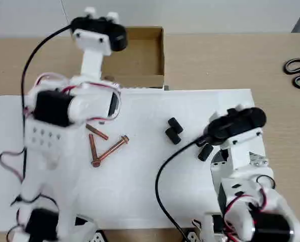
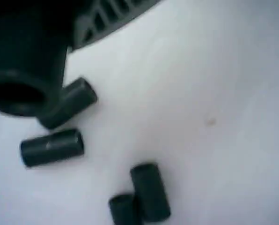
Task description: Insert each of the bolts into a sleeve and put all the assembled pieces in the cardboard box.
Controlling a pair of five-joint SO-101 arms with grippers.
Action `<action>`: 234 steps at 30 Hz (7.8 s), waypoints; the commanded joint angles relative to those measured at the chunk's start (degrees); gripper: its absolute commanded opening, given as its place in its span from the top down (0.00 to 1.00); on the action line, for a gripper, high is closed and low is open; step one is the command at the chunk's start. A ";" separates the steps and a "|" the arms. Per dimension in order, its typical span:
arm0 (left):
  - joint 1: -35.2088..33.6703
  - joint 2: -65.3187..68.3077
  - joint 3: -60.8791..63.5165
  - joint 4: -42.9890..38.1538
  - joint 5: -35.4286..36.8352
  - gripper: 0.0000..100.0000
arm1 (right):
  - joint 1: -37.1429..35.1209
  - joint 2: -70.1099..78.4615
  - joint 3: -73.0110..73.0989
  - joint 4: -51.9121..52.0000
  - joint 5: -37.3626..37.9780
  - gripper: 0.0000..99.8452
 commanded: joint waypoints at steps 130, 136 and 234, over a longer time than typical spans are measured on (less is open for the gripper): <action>10.11 -88.35 81.36 -36.57 8.79 0.75 | -44.26 -29.93 47.91 -43.21 -7.03 1.00; 8.88 -88.44 78.73 -36.40 8.35 0.98 | -42.95 -29.93 48.00 -43.21 -7.03 1.00; -14.15 -88.35 110.20 -39.91 -5.71 0.99 | -19.12 122.33 -75.69 -66.15 -21.36 0.80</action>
